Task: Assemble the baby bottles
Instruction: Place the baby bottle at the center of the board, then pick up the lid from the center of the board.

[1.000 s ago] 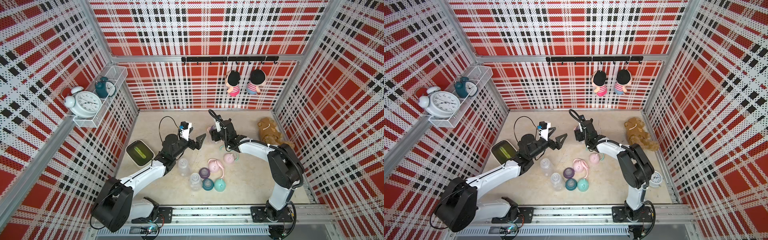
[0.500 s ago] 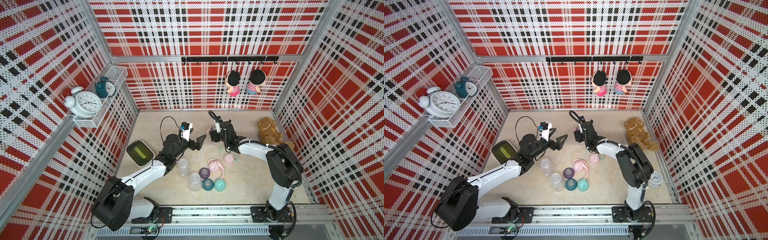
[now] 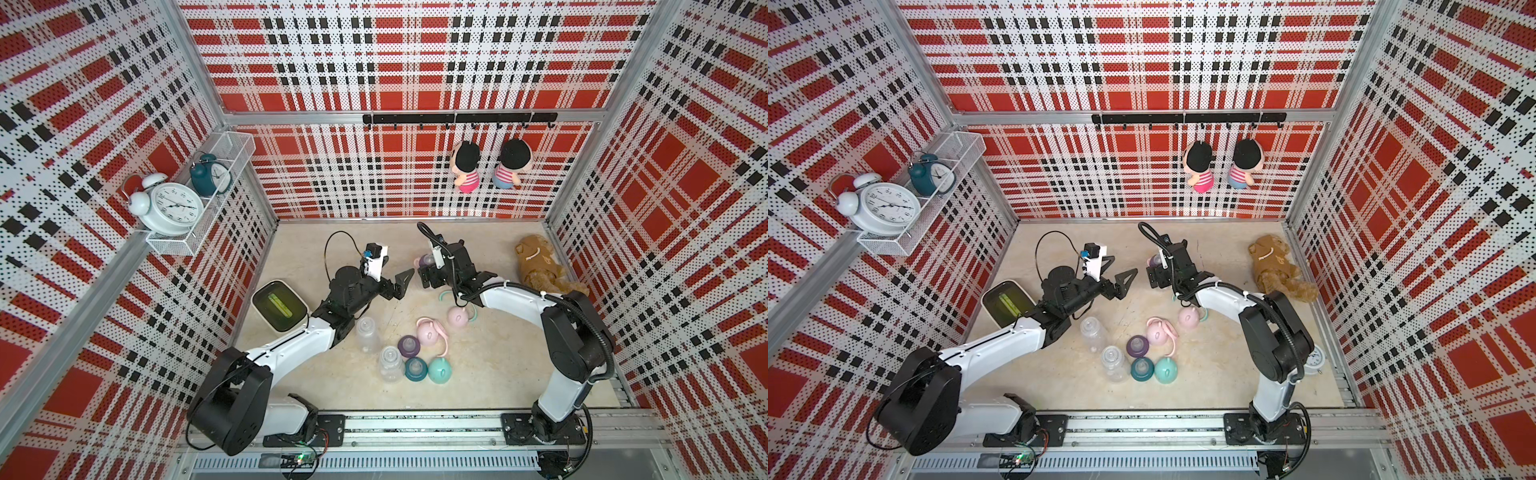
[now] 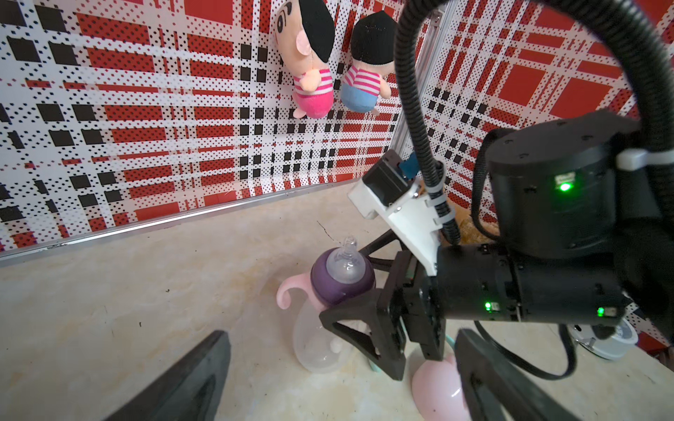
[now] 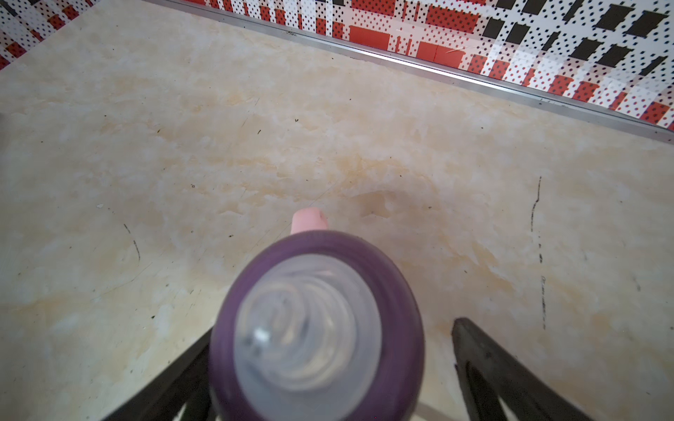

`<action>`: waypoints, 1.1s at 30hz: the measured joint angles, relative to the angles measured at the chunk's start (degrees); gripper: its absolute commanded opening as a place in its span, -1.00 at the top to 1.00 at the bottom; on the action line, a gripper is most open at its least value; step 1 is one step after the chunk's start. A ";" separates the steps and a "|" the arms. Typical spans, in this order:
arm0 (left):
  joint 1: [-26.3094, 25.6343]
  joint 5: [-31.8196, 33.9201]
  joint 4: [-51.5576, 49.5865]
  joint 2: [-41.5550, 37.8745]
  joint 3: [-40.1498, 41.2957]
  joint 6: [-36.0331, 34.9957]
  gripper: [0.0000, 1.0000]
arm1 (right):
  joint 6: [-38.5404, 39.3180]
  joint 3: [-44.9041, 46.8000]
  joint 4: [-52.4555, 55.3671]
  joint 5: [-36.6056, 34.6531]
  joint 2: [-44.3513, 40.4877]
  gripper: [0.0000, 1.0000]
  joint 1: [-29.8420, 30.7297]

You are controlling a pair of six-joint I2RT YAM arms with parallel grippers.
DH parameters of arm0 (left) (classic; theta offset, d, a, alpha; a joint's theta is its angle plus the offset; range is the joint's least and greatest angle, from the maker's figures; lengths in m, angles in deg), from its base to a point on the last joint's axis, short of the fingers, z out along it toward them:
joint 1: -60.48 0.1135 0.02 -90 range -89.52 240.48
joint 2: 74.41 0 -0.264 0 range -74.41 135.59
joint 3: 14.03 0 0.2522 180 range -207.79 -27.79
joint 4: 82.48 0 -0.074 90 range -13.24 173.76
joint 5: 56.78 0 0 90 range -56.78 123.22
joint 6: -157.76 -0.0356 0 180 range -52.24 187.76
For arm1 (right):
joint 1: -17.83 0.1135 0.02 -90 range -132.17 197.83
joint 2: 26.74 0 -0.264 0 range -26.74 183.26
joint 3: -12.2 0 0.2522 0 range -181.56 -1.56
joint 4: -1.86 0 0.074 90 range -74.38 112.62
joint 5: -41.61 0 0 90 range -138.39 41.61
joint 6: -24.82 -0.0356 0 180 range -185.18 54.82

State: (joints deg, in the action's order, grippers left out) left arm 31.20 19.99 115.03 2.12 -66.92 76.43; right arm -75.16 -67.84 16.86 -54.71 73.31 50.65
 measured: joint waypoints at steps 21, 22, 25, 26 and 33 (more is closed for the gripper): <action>0.00 0.20 -0.02 0.00 -0.39 -0.02 -0.96 | -14.43 10.25 25.29 6.88 -22.97 -0.71 0.00; -0.04 0.20 -0.02 0.00 -0.39 -0.02 -0.96 | -15.28 12.09 25.27 6.93 -23.04 -0.69 0.00; -0.22 0.20 -0.02 0.00 -0.39 -0.02 -0.96 | -17.64 17.03 23.82 6.99 -23.04 -0.69 0.00; -0.35 0.20 0.00 0.00 -0.39 -0.02 -0.96 | -18.36 18.60 22.80 6.95 -23.04 -0.68 0.00; -0.72 0.20 -0.02 -0.20 -0.39 -0.09 -0.97 | -22.73 23.06 16.63 5.60 -21.20 -0.61 0.00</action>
State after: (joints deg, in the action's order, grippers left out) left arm 30.48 20.18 115.00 1.93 -67.32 76.34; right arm -97.89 -44.79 33.49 -49.12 52.11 50.65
